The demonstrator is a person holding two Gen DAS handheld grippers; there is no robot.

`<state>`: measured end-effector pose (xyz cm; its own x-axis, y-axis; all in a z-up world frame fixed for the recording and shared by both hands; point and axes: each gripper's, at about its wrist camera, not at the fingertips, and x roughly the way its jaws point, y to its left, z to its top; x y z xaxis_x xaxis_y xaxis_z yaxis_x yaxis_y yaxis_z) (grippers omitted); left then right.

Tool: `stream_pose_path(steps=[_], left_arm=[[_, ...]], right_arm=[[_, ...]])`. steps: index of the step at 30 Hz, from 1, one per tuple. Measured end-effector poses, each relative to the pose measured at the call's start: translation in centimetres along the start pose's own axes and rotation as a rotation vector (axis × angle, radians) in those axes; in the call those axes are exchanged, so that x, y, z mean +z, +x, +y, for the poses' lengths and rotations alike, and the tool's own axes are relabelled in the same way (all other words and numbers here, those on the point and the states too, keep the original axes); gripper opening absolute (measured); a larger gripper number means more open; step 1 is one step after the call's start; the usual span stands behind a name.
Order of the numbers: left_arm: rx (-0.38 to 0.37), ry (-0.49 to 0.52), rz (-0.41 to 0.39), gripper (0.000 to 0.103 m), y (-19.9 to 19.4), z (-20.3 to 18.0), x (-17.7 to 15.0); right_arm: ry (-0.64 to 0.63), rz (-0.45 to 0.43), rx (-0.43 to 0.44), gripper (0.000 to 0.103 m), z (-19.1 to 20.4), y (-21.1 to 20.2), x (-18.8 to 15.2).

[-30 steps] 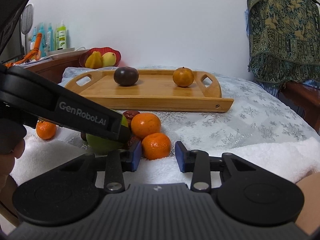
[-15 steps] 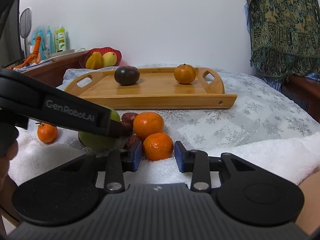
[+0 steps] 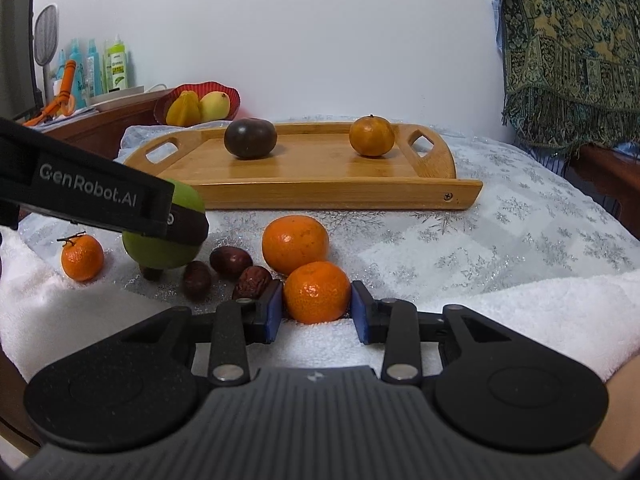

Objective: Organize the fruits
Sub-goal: 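Grasp the green apple with the left tool while the right tool grasps a mandarin, then lower the green apple and mandarin onto the tray and open both tools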

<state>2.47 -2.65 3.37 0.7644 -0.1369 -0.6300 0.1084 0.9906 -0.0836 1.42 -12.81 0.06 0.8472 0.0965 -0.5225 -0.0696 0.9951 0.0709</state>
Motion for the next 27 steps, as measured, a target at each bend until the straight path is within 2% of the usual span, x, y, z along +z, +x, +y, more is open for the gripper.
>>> stream_pose_path(steps=[5, 17, 22, 27], left_arm=[[0.020, 0.016, -0.021, 0.056, 0.0, 0.2, 0.0], [0.057, -0.011, -0.063, 0.056, -0.6, 2.7, 0.7], [0.083, -0.016, -0.091, 0.056, -0.2, 3.7, 2.1], [0.101, -0.019, -0.125, 0.056, 0.7, 4.3, 4.0]], right_arm=[[0.015, -0.020, -0.007, 0.039, 0.0, -0.2, -0.1], [0.016, -0.157, -0.035, 0.038, -0.3, -2.5, 0.1], [0.014, -0.216, -0.054, 0.038, -1.2, -2.7, 1.2], [0.055, -0.237, -0.058, 0.038, -3.1, -1.4, 3.2]])
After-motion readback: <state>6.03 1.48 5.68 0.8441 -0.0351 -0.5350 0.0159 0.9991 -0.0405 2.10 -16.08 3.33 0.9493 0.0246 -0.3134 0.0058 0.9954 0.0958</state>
